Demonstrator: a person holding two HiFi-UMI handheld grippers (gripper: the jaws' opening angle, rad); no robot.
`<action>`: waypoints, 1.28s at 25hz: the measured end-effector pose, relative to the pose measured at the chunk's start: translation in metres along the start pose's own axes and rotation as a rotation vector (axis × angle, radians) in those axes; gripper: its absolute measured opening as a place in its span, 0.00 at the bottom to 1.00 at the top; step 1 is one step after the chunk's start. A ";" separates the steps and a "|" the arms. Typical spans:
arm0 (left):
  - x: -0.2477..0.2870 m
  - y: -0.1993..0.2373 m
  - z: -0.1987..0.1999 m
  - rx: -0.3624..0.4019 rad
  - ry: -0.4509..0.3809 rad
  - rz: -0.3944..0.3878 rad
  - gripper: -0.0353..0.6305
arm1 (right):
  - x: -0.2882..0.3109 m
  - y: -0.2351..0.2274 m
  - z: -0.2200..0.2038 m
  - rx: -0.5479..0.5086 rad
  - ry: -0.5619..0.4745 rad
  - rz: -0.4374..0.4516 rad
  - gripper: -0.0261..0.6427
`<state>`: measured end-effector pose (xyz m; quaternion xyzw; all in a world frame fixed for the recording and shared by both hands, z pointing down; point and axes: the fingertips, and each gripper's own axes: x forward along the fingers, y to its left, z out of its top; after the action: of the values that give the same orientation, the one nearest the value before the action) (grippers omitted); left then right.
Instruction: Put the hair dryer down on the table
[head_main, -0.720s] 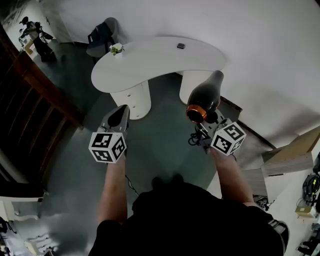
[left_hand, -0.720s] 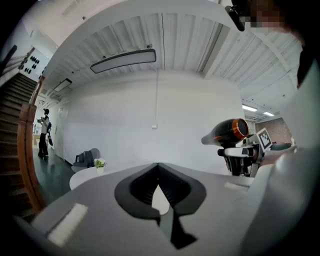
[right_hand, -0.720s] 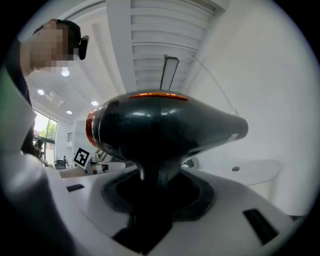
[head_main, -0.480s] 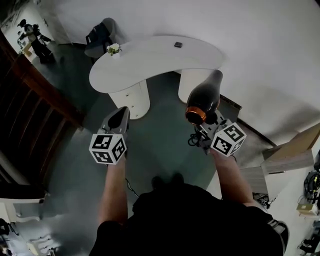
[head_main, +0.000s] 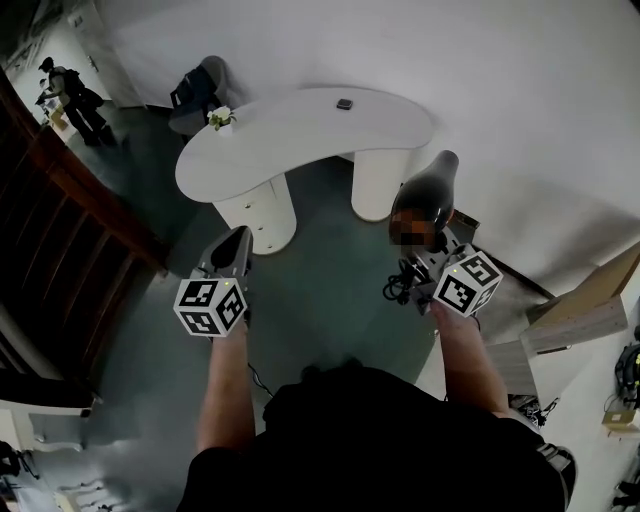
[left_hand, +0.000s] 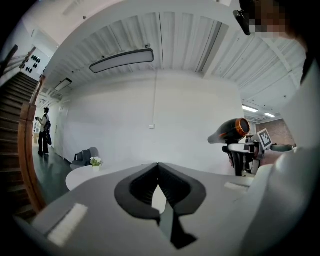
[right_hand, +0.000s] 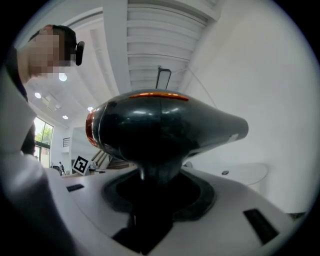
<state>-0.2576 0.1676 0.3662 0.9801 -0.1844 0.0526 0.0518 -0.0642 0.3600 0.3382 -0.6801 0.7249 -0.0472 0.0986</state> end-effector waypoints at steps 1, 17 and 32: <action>0.002 -0.005 0.001 0.003 -0.002 -0.003 0.07 | -0.007 -0.003 0.003 0.003 -0.009 -0.001 0.28; 0.084 -0.054 -0.010 -0.038 0.015 -0.143 0.07 | -0.045 -0.058 0.008 -0.016 0.009 -0.103 0.28; 0.267 0.016 -0.019 -0.075 0.071 -0.214 0.07 | 0.083 -0.186 -0.006 0.014 0.105 -0.131 0.28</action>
<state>-0.0181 0.0599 0.4192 0.9890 -0.0787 0.0743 0.1003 0.1113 0.2637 0.3755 -0.7220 0.6827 -0.0939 0.0619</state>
